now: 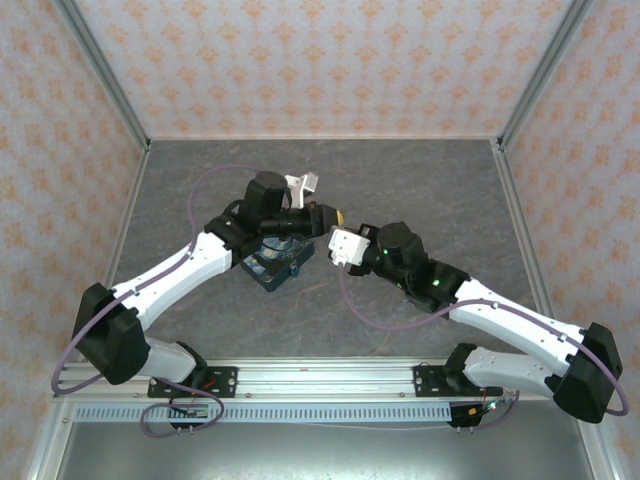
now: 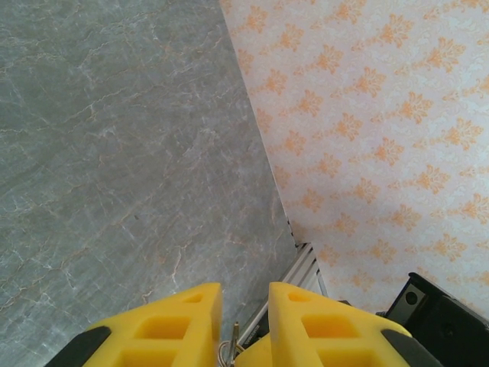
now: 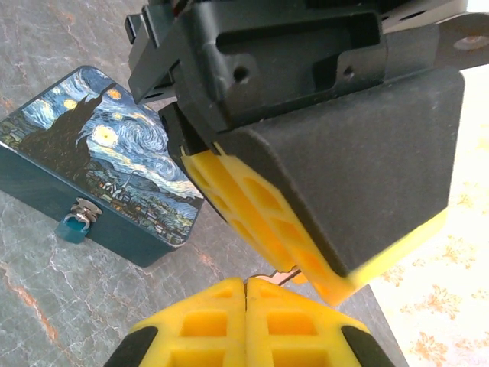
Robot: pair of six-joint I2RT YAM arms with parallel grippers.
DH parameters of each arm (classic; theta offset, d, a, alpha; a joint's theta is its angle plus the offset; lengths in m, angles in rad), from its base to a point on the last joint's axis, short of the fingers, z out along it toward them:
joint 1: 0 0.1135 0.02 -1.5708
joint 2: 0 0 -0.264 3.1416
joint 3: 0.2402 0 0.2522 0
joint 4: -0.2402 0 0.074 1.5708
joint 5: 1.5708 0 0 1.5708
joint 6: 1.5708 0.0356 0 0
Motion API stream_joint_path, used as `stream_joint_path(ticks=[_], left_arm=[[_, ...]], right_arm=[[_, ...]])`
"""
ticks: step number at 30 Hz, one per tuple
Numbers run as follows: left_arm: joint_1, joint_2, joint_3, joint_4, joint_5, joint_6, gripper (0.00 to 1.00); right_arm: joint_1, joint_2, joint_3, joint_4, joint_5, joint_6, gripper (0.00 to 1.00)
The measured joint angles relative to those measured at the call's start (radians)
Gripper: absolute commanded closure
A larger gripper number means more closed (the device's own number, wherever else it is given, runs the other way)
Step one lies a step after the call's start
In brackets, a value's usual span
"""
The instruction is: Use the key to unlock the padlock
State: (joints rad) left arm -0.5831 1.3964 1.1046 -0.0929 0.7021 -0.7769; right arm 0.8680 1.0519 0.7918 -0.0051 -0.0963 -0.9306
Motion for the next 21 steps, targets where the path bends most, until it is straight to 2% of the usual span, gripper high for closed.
stream_joint_path(ticks=[6, 9, 12, 16, 21], left_arm=[[0.0, 0.0, 0.0, -0.008, -0.006, 0.014, 0.99], [0.0, 0.0, 0.0, -0.012, -0.015, 0.023, 1.0], [0.0, -0.004, 0.0, -0.016, -0.039, 0.036, 1.0], [0.0, -0.042, 0.0, -0.023, -0.088, 0.069, 1.0], [0.0, -0.125, -0.005, 0.011, -0.128, 0.131, 1.0]], right_arm=[[0.0, 0.0, 0.0, 0.006, 0.001, 0.007, 1.0], [0.0, 0.0, 0.0, 0.003, 0.002, 0.03, 0.8], [0.0, -0.007, -0.001, -0.008, -0.007, 0.069, 0.64], [-0.024, -0.064, -0.021, -0.017, -0.063, 0.149, 0.55], [-0.162, -0.167, -0.076, 0.027, -0.25, 0.378, 0.45]])
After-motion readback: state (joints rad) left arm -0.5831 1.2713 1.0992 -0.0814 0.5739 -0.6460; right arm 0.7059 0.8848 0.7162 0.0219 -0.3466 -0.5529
